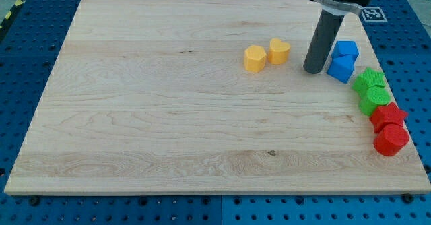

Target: Slide the heart into the top side of the blue cube

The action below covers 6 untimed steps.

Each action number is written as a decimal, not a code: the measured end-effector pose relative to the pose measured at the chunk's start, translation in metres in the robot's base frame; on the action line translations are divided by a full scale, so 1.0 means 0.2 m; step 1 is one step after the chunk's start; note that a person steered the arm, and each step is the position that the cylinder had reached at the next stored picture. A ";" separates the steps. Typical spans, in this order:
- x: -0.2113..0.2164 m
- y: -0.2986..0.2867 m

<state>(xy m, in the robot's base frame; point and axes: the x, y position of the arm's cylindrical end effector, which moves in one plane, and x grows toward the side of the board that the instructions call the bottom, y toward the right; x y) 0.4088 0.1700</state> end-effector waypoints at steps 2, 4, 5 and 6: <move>0.04 0.13; 0.04 0.18; 0.04 -0.04; 0.03 -0.31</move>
<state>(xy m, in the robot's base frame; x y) 0.4153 0.1073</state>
